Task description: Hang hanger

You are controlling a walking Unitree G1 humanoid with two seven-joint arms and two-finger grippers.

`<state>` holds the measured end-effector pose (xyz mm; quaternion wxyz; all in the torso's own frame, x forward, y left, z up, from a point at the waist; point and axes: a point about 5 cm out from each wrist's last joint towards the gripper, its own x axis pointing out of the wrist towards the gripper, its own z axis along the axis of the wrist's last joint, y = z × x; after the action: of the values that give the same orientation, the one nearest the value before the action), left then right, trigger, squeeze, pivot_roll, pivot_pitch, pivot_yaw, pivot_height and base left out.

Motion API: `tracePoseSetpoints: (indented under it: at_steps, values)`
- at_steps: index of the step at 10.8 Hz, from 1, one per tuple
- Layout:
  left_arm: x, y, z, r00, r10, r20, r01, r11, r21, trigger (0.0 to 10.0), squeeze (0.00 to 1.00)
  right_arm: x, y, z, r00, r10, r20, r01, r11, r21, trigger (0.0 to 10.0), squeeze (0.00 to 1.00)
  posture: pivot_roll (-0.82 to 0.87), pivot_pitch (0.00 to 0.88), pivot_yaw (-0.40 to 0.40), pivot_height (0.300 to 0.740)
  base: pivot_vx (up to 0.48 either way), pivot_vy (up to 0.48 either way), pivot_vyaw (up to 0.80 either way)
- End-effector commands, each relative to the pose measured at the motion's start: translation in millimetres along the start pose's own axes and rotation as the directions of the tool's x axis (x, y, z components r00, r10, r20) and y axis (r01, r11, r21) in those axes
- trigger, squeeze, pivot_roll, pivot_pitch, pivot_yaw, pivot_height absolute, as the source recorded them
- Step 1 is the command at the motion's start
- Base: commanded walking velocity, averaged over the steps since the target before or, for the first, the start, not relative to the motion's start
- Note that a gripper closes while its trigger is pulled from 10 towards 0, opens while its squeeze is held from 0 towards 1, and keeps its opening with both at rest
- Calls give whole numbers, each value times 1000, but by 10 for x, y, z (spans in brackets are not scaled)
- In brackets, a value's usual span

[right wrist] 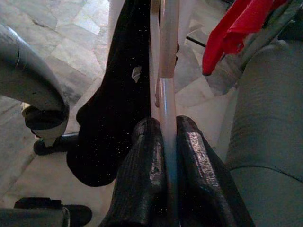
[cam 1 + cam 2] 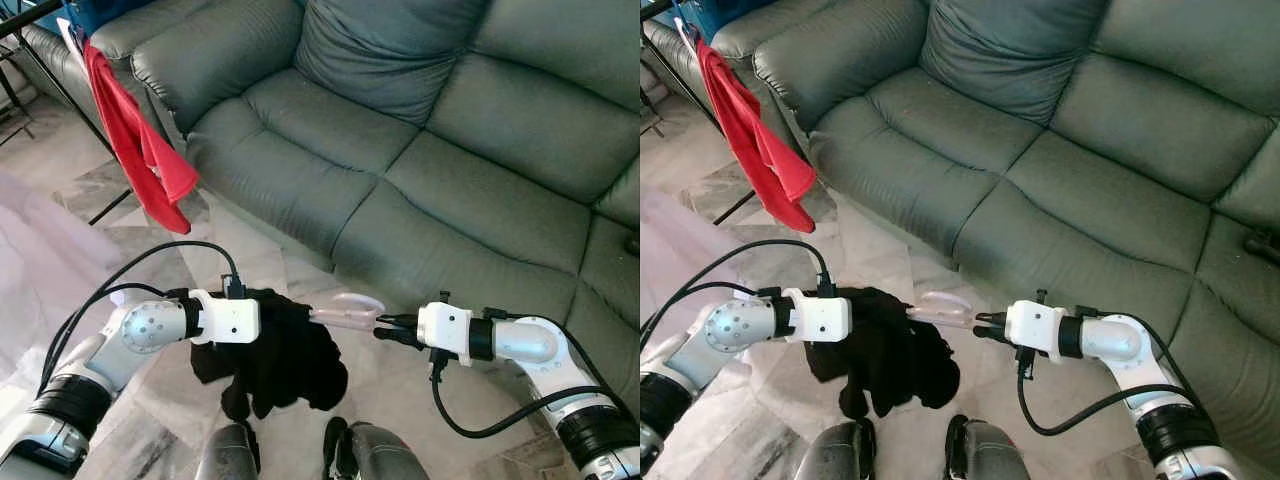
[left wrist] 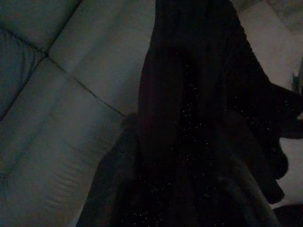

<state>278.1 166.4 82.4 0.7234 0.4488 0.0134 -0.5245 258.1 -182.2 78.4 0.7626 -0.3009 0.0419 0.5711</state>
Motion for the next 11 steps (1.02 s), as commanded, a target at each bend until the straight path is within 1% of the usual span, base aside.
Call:
tracePoseSetpoints:
  at_steps: [1, 3, 4, 5, 7, 8, 9, 10, 11]
  values:
    - [19, -63, 5, 1000, -27, 1, 27, 1000, -6, 0, 0, 45, 18, 32, 1000, 7, 25, -6, 1000, -16, 10000, 0, 7, 188, -40, 740, 0, 0, 0]
    - [29, -70, 20, 1000, -29, 11, 29, 1000, -11, 0, 0, 50, 23, 33, 1000, 10, 25, -10, 1000, -22, 10000, 0, 4, 189, -44, 740, 0, 0, 0]
    - [32, -69, 22, 999, -30, 11, 30, 999, -12, 0, 0, 49, 9, 35, 1000, -1, 30, 2, 1000, -12, 10000, 0, 3, 189, -44, 740, 0, 0, 0]
    - [42, -52, 17, 1000, -18, 8, 18, 999, -31, 0, 0, 58, 2, 42, 1000, -4, 31, 4, 1000, -16, 10000, 0, 3, 189, -44, 740, 0, 0, 0]
    - [74, 7, 106, 997, 28, 66, -24, 998, -54, 0, 0, 82, -4, 57, 999, -15, 45, 16, 1000, -12, 10000, 0, 2, 188, -41, 740, 0, 0, 0]
    - [74, 12, 125, 996, 35, 84, -31, 998, -47, 0, 0, 94, -2, 53, 999, -22, 44, 22, 1000, -12, 10000, 0, 1, 187, -41, 740, 0, 0, 0]
    - [75, 12, 123, 996, 39, 84, -35, 998, -53, 0, 0, 95, 6, 49, 999, -14, 50, 13, 1000, 16, 10000, 867, 1, 187, -41, 740, 0, 0, 0]
    - [79, -3, 107, 997, 31, 76, -26, 997, -68, 0, 0, 95, 16, 57, 998, 14, 65, -19, 997, 72, 10000, 1000, 3, 184, -41, 740, 0, 0, 0]
    - [78, -25, 79, 998, 21, 62, -16, 996, -93, 0, 0, 89, 20, 80, 996, 43, 83, -52, 993, 110, 10000, 1000, 2, 183, -40, 740, 0, 0, 0]
